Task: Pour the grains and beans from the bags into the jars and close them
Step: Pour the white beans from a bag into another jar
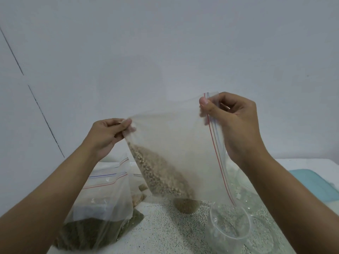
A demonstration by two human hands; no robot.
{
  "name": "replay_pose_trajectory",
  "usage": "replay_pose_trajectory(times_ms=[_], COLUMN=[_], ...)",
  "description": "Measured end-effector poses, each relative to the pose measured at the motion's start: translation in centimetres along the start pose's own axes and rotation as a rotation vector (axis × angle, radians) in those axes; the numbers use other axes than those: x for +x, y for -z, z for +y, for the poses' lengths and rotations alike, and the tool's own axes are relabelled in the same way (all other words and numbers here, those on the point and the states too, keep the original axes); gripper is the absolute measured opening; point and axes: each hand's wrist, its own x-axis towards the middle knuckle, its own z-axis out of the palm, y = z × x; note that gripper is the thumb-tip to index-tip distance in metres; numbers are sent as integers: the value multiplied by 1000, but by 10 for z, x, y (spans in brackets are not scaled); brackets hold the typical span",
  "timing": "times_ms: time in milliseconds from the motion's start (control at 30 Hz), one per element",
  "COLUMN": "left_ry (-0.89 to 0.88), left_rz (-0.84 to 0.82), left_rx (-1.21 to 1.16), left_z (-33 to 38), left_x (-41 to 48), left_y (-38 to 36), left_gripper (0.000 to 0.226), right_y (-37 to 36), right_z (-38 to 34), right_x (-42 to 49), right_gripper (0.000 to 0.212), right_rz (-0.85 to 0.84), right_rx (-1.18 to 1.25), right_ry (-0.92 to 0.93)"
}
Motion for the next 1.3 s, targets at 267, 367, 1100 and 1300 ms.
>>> replay_pose_trajectory(times_ms=[267,367,1100,1300], left_ry=[81,71,-2,-21], left_rz=[-72,-85,18,23], left_rx=[-76,-76,-112,-301], left_z=[7,12,5,3], left_x=[-10,-17,-25,-28], left_y=[-6,-10,-45,-62], left_gripper=[14,14,21,15], right_y=[16,22,49,58], right_z=[0,-1,7,10], right_x=[-6,-9,-16,-21], right_gripper=[22,22,19,20], right_rz=[19,21,22,47], right_rx=[62,81,128,189], right_ry=[-27,-30,-41,-61])
